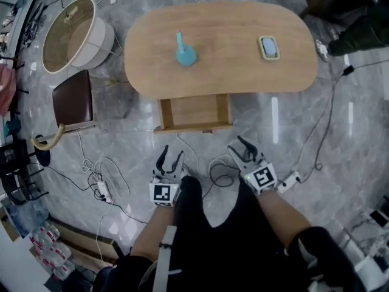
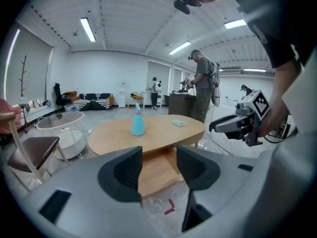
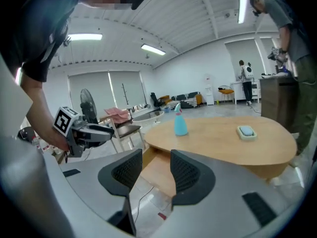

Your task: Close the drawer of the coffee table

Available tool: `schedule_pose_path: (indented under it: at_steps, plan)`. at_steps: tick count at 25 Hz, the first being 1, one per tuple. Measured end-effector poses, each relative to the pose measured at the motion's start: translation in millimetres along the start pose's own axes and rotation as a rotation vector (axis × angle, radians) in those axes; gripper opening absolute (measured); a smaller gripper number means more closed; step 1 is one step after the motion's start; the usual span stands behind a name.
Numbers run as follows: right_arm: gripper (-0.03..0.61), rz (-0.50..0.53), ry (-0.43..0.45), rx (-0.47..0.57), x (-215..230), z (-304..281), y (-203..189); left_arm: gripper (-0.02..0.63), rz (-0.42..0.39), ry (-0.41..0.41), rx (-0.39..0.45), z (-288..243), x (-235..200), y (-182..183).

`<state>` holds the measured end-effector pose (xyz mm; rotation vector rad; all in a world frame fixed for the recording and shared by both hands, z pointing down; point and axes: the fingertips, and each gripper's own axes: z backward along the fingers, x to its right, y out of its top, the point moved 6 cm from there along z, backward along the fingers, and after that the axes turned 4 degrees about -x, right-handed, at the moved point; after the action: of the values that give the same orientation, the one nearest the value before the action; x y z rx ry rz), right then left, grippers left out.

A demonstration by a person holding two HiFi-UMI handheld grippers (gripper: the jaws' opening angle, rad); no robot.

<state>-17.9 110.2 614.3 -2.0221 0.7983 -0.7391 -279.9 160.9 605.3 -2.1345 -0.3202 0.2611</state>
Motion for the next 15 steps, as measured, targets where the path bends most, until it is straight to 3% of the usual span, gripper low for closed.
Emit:
schedule_pose_path:
  at_steps: [6, 10, 15]
  plan:
    - [0.169, 0.027, -0.058, -0.181, -50.3, -48.1, -41.4, 0.216, -0.070, -0.135, -0.080, 4.5, -31.7, -59.3]
    - [0.169, -0.060, -0.145, -0.239, -46.2, -76.1, -71.9, 0.216, -0.037, -0.166, -0.144, -12.7, -47.7, -96.3]
    - [0.169, -0.144, -0.079, -0.334, -55.1, -107.8, -132.9, 0.216, -0.068, -0.185, -0.281, -47.0, -47.2, -159.0]
